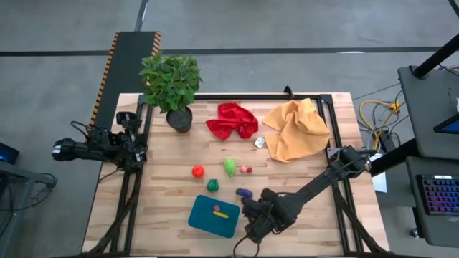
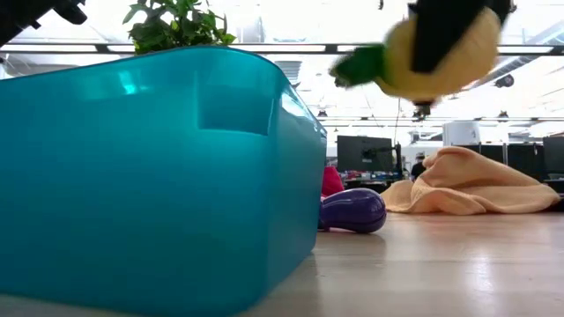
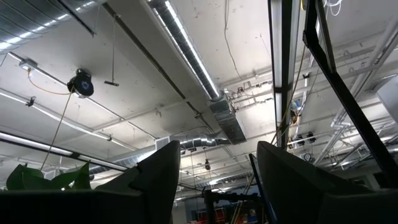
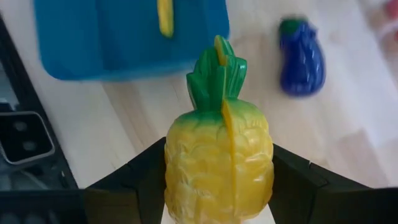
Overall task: Pick and placing Produce into tupperware
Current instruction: Put the yellow pineapple into the blue basket
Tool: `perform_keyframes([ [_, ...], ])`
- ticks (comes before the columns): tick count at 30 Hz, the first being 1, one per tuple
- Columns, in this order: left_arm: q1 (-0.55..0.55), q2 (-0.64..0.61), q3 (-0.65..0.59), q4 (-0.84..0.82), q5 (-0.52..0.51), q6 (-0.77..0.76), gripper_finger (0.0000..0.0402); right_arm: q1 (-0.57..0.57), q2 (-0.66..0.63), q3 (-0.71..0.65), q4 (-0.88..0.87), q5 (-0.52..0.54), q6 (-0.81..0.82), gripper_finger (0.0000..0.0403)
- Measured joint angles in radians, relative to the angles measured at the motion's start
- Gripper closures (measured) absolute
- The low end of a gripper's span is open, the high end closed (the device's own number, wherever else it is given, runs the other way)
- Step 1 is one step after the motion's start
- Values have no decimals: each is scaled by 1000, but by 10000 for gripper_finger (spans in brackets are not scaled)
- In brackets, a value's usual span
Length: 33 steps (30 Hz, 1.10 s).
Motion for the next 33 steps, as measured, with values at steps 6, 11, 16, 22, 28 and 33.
perform_keyframes([
  [6, 0, 0, 0, 0, 0, 0, 202, 0, -1, 46, 42, 142, -111, 193],
  [11, 0, 0, 0, 0, 0, 0, 202, -2, -1, 35, 170, 262, -273, 193],
  [16, 0, 0, 0, 0, 0, 0, 202, -21, -1, 8, 304, 263, -371, 193],
  [22, 0, 0, 0, 8, 0, 0, 202, -52, 9, -59, 443, 262, -428, 193],
  [28, 0, 0, 0, 7, 0, 0, 202, -78, 39, -92, 498, 256, -427, 193],
  [33, 0, 0, 0, 8, 0, 0, 202, -82, 73, -92, 541, 217, -424, 193],
])
